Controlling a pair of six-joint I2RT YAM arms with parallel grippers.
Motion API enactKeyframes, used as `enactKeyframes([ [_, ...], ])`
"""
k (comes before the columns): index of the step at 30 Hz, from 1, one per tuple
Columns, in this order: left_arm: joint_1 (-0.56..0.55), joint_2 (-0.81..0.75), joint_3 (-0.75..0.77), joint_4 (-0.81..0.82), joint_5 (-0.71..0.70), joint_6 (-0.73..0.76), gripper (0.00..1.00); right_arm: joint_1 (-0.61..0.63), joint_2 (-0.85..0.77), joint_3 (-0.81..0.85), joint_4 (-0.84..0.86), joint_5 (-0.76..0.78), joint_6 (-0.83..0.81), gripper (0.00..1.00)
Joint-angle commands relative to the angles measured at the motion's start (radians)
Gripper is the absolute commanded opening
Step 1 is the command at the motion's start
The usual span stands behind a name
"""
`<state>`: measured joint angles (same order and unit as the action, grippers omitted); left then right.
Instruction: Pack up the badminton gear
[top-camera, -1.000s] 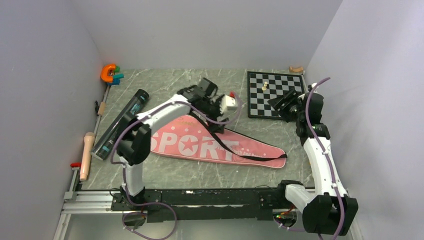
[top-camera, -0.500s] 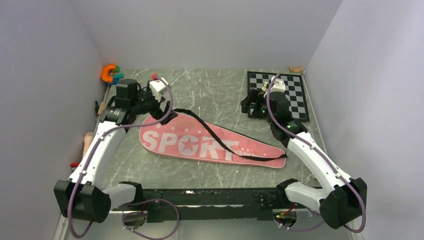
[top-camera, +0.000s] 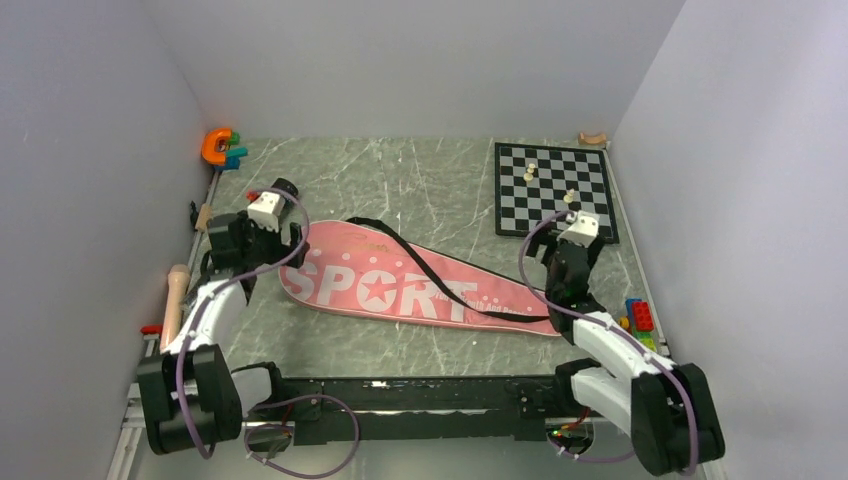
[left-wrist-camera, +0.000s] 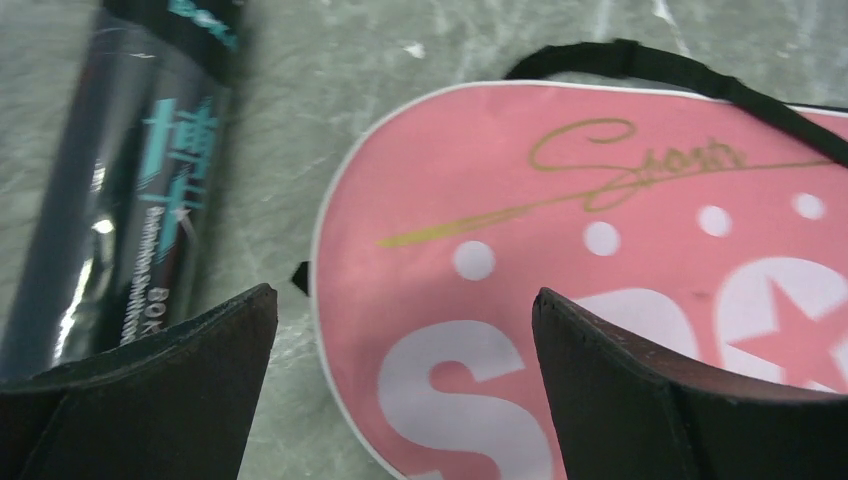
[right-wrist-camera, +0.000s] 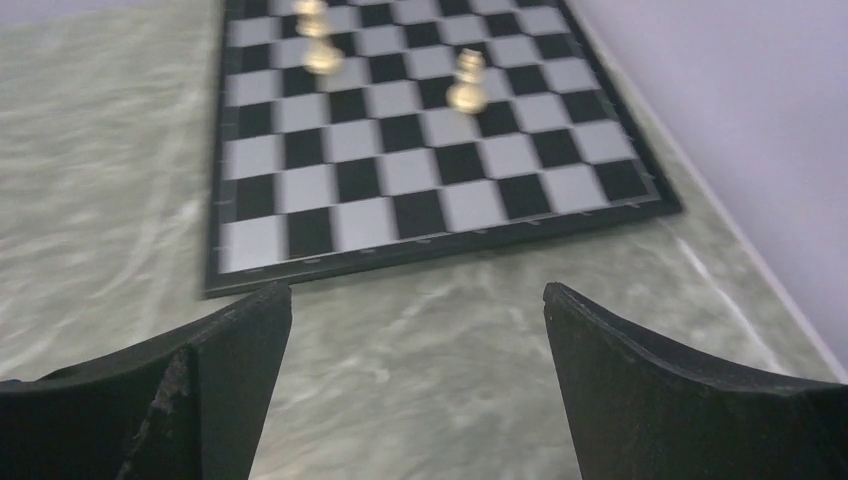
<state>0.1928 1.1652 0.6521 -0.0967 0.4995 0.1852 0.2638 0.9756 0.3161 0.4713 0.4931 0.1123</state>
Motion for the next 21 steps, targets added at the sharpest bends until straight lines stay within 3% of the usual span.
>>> enactKeyframes([
  [1, 0.009, -0.077, -0.203, 0.557, -0.158, -0.091, 0.99, -0.118, 0.07, -0.047, 0.332, 0.082, -0.013, 1.0],
  [15, 0.011, 0.057, -0.47, 1.132, -0.111, -0.124, 0.99, -0.132, 0.229, -0.198, 0.683, 0.045, -0.065, 1.0],
  [21, 0.011, 0.179, -0.605, 1.526, -0.073, -0.122, 1.0, -0.131, 0.373, -0.284, 0.958, 0.052, -0.063, 1.0],
])
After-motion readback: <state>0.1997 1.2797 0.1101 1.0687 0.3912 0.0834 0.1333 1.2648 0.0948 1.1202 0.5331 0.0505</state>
